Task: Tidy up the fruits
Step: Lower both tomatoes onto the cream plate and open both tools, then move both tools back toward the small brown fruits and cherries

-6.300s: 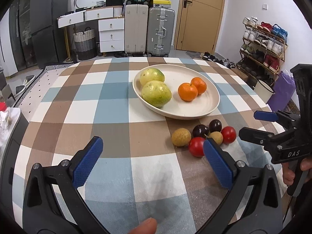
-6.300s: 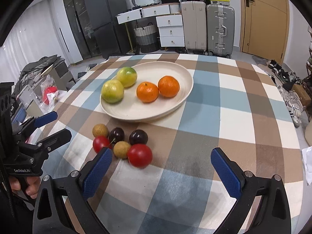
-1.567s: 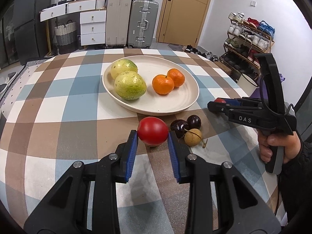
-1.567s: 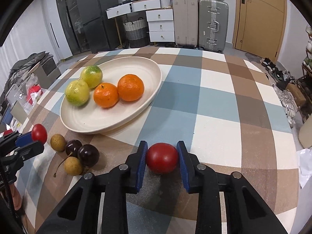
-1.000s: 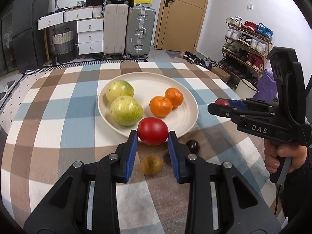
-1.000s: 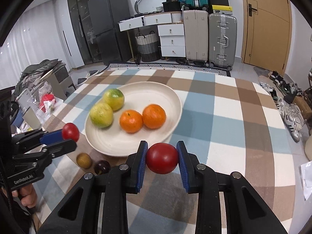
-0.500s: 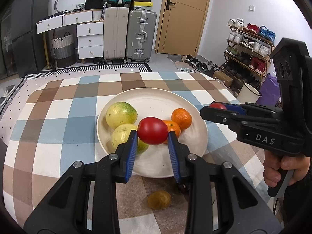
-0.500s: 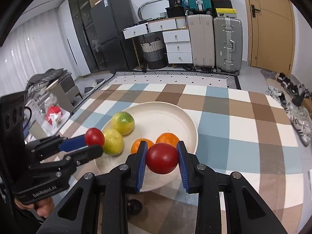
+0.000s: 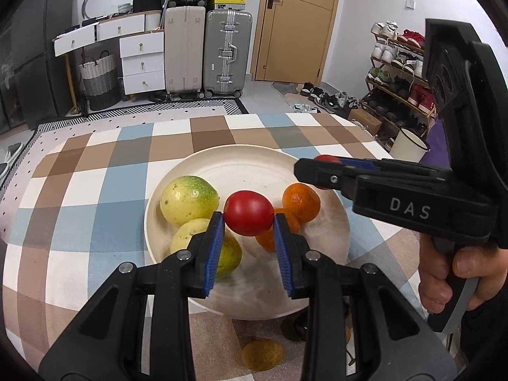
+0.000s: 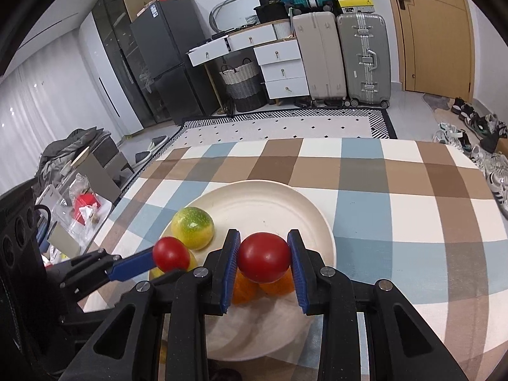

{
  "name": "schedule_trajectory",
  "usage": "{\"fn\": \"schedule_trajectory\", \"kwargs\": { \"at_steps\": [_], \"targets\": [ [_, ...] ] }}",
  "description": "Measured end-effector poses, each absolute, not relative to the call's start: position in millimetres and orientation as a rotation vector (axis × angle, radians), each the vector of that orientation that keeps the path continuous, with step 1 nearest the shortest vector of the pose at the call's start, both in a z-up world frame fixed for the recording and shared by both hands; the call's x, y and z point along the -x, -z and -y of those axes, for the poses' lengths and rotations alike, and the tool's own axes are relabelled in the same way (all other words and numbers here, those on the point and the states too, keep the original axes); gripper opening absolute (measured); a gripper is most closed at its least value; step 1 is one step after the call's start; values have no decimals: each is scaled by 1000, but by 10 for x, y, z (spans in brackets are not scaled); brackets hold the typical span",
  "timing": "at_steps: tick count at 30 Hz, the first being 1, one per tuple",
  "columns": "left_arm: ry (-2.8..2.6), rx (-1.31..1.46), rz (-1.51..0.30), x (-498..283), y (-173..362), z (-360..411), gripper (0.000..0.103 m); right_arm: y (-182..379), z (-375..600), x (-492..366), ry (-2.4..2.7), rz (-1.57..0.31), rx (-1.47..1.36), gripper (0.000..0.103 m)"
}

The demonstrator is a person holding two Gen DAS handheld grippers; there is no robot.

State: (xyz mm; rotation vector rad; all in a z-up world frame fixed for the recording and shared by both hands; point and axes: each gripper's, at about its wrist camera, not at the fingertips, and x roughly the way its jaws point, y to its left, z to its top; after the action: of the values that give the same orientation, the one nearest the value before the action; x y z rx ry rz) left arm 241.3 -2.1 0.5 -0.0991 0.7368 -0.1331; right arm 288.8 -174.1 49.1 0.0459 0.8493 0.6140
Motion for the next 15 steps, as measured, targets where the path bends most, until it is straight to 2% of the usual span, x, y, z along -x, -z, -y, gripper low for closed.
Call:
{"fn": "schedule_trajectory", "kwargs": {
  "at_steps": [5,8,10,11,13,15],
  "targets": [
    [125,104,-738,-2333,-35,3,32,-546,1795,-2842,-603,-827,-47,43],
    [110,110,-730,-2246,-60,-35,51,-585,1899,-2776,-588,-819,-45,49],
    [90,115,-722,-2165,-83,-73,70,-600,1975,-2718,-579,-817,-41,51],
    [85,117,-714,-2122,-98,-92,73,-604,2005,-2686,-577,-819,-35,54],
    [68,120,-702,-2023,-133,-128,85,-605,2060,-2617,-573,-823,-23,70],
    [55,126,-694,-1917,-172,-162,86,-616,2128,-2517,-580,-817,-23,82]
  ]
}}
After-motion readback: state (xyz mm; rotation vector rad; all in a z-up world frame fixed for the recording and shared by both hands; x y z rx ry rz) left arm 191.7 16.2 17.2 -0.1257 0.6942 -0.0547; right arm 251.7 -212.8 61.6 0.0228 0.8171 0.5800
